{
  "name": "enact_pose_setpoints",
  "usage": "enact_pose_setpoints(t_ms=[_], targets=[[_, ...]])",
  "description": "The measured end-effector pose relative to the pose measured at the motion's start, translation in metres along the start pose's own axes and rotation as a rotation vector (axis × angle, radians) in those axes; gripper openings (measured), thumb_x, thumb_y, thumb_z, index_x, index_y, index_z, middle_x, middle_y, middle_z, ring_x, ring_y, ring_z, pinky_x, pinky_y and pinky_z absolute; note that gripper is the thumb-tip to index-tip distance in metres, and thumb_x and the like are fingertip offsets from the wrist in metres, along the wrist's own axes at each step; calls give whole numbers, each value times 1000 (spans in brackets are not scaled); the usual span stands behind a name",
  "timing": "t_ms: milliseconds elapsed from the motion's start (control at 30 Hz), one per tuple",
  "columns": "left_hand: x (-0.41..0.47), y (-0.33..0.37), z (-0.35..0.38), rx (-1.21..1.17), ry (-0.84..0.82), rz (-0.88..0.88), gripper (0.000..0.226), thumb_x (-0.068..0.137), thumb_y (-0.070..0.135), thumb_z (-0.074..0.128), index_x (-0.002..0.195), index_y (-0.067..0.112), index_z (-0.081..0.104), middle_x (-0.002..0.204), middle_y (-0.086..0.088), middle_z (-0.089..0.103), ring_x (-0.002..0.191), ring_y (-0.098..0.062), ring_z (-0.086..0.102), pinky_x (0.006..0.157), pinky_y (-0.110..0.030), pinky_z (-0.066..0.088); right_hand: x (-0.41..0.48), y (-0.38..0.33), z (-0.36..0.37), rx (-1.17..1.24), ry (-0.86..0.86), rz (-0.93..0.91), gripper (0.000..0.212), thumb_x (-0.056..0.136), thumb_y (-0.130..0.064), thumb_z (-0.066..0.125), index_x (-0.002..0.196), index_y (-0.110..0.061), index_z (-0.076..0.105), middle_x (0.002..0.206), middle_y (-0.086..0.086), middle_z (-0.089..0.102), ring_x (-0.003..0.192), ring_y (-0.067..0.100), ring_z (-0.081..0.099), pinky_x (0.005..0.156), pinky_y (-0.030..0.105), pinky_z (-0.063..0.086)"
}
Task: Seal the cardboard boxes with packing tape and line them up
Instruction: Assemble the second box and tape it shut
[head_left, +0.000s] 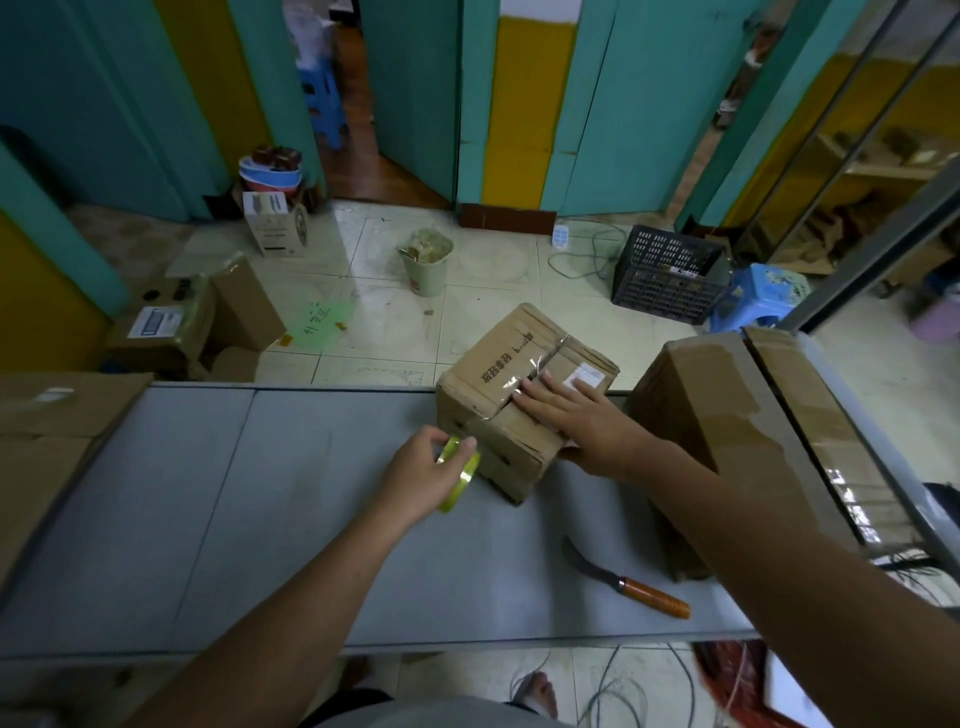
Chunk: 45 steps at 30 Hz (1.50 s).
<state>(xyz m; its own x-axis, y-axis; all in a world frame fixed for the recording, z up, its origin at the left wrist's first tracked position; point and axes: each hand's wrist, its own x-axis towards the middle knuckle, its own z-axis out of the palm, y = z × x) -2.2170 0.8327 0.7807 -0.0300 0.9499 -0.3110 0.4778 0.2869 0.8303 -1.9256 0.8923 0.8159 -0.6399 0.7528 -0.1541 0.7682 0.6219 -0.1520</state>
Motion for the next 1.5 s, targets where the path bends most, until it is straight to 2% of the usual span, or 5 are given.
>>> enact_pose_setpoints(t_ms=[200,467,833,1067,1500], targets=[[-6,3,-4,-122,-58,200,80,96,40,66,152,68,18,92,4,80,73,-15,77,71,-42,63,-3,-9,7,-51,72,70,117,88,-31,77,165,-39,-10,174,-14,-10,160,17,-17,126,53,-8],[2,13,1,10,-151,182,74,102,34,54,147,80,19,78,-1,78,71,-11,78,82,-45,63,-60,-56,58,375,430,634,101,91,-18,76,166,-27,10,175,1,8,162,23,0,129,51,15],[0,20,2,-121,-181,208,78,105,22,58,154,71,21,144,13,62,72,-17,80,61,-12,55,-164,-66,142,362,-143,952,75,76,-37,90,142,-24,57,135,13,56,126,38,54,101,44,49],[-5,25,-5,-171,-270,202,75,109,21,54,162,60,18,121,48,54,77,-22,81,75,-6,50,-163,-72,124,668,-18,819,25,93,-15,77,112,-31,71,105,1,71,103,24,70,85,25,54],[3,26,-19,-224,-426,163,92,104,7,62,167,50,10,114,-10,77,77,-29,80,72,-29,64,-68,-145,-21,699,396,456,33,105,-41,56,135,-34,68,100,-20,71,87,4,66,72,28,56]])
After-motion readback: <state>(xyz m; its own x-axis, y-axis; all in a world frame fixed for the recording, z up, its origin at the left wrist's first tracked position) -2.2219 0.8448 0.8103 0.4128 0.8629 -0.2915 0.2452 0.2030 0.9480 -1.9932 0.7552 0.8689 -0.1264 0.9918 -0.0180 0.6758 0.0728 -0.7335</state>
